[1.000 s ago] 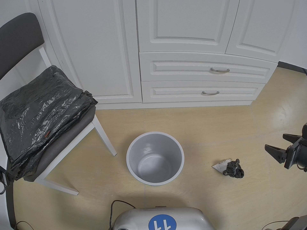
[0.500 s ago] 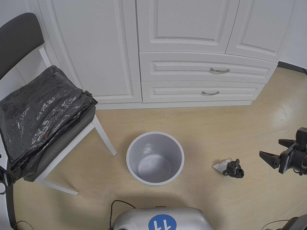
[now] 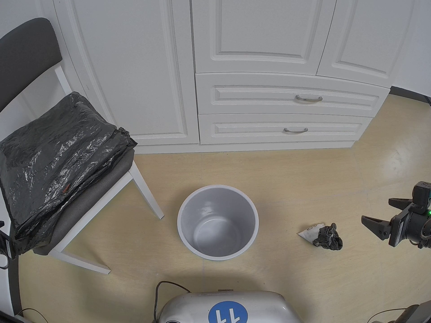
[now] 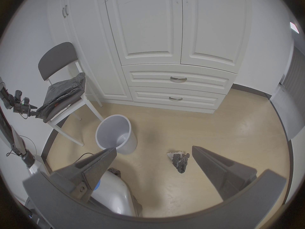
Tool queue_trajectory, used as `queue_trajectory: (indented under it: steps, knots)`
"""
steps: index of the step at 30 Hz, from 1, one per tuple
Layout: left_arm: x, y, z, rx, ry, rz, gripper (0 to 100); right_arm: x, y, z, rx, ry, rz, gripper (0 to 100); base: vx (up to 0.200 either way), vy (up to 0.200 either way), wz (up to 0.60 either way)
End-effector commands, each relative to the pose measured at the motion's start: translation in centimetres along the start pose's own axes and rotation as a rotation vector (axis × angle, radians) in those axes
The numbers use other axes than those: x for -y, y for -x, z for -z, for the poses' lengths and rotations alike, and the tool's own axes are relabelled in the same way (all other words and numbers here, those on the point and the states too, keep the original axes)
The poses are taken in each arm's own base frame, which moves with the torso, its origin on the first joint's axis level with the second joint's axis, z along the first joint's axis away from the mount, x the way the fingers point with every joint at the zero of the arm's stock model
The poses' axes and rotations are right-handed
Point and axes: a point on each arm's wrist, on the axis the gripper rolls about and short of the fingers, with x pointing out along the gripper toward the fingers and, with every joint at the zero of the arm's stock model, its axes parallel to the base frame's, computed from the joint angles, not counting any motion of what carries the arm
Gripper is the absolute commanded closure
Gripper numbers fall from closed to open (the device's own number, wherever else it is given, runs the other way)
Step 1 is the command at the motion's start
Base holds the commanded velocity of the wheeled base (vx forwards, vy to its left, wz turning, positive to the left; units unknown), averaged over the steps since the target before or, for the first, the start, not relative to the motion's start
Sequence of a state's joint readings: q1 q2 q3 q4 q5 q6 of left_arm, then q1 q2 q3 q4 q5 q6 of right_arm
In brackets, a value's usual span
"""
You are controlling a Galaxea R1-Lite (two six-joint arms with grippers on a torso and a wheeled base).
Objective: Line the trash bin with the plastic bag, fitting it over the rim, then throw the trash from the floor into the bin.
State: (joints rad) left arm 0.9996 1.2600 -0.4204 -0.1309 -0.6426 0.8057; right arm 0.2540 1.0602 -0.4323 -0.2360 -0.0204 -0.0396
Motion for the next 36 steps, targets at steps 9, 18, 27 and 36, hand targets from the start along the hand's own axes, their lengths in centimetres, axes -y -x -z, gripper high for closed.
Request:
queue_trajectory:
  steps: [9,18,27,36]
  knots:
    - [1.3,-1.3,1.2,-0.05,-0.021,0.011,0,0.0,0.0,0.3,-0.01,0.002,-0.001,0,0.0,0.0,0.0]
    - [2.9,-2.1,1.6,-0.101,-0.09,-0.002,0,0.0,0.1,0.3,-0.005,0.002,-0.001,0,0.0,0.0,0.0]
    - [3.5,-0.1,1.0,-0.03,-0.152,-0.126,0,0.0,0.2,0.3,-0.004,0.004,-0.001,0,0.0,0.0,0.0]
    - [4.2,1.3,0.7,-0.02,-0.186,-0.222,0,0.0,0.2,0.7,-0.01,0.025,-0.003,0,0.0,0.0,0.0]
